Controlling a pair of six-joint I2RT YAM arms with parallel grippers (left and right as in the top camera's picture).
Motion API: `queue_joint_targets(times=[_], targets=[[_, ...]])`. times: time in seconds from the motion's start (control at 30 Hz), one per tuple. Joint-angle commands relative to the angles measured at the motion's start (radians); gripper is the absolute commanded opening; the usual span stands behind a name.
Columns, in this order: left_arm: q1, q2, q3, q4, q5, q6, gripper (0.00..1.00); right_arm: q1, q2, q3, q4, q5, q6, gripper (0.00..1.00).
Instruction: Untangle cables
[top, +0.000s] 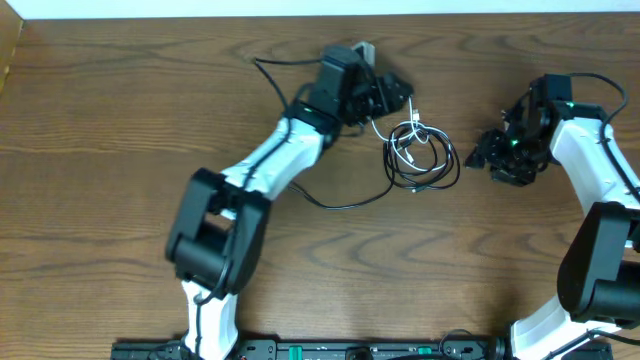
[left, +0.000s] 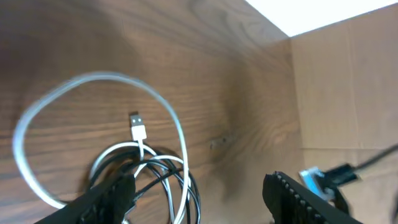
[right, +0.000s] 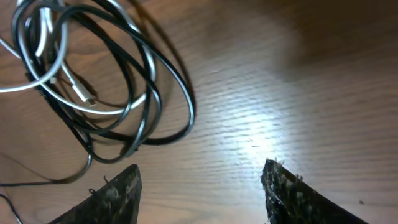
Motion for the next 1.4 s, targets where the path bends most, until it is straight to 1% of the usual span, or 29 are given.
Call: queue_joint_targets(times=[0.0,0.03,0.17,0.2,0.23,0.33,0.4,0.43,0.5,0.57,0.63,0.67,0.73,0.77,0.87,0.9,0.97,1.03,1.27,1.37], targets=[[-0.075,0.048,0.006,0.045,-0.15,-0.085,0.7,-0.014,-0.016,0.002,-0.013,0.007,0.001,0.59],[-0.111,0.061,0.006,0.046,-0.237,-0.09,0.7,-0.015,-0.016,0.002,-0.017,0.012,0.001,0.59],[-0.166,0.092,0.006,0.045,-0.382,-0.089,0.68,-0.014,-0.016,0.002,-0.023,0.021,0.001,0.58],[-0.174,0.105,0.006,0.046,-0.418,-0.089,0.64,-0.014,-0.016,0.002,-0.027,0.021,0.001,0.58],[-0.179,0.117,0.006,0.045,-0.444,-0.089,0.55,-0.014,-0.016,0.002,-0.031,0.021,0.001,0.58],[-0.175,0.129,0.006,0.045,-0.466,-0.086,0.45,-0.014,-0.016,0.002,-0.034,0.021,0.001,0.56],[-0.172,0.126,0.006,0.045,-0.473,-0.008,0.24,-0.013,-0.016,0.002,-0.033,0.01,0.001,0.54],[-0.167,0.121,0.006,0.042,-0.471,0.089,0.08,-0.011,-0.016,0.002,-0.029,-0.008,-0.009,0.54],[-0.162,0.088,0.006,-0.018,-0.471,0.178,0.07,-0.003,-0.016,0.002,-0.008,-0.099,-0.084,0.54],[-0.16,0.021,0.006,-0.109,-0.467,0.235,0.08,0.002,-0.016,0.002,0.016,-0.185,-0.143,0.55],[-0.16,-0.047,0.006,-0.182,-0.433,0.294,0.07,0.008,-0.016,0.002,0.043,-0.262,-0.182,0.55],[-0.16,-0.11,0.006,-0.245,-0.386,0.341,0.07,0.013,-0.016,0.002,0.066,-0.301,-0.184,0.56],[-0.16,-0.195,0.006,-0.33,-0.313,0.38,0.07,0.024,-0.016,0.002,0.099,-0.353,-0.183,0.58],[-0.16,-0.272,0.006,-0.401,-0.248,0.412,0.07,0.038,-0.016,0.002,0.128,-0.384,-0.183,0.58],[-0.16,-0.428,0.006,-0.512,-0.151,0.478,0.07,0.092,-0.016,0.002,0.175,-0.386,-0.136,0.58],[-0.16,-0.481,0.006,-0.534,-0.136,0.478,0.07,0.111,-0.016,0.002,0.187,-0.362,-0.1,0.58],[-0.16,-0.528,0.006,-0.543,-0.13,0.478,0.07,0.131,-0.016,0.002,0.201,-0.327,-0.058,0.58],[-0.159,-0.572,0.006,-0.542,-0.13,0.478,0.07,0.156,-0.016,0.002,0.219,-0.324,-0.058,0.58],[-0.137,-0.61,0.006,-0.541,-0.13,0.474,0.07,0.23,-0.016,0.002,0.246,-0.323,-0.059,0.58],[-0.129,-0.61,0.006,-0.547,-0.129,0.45,0.07,0.24,-0.016,0.002,0.246,-0.335,-0.059,0.57]])
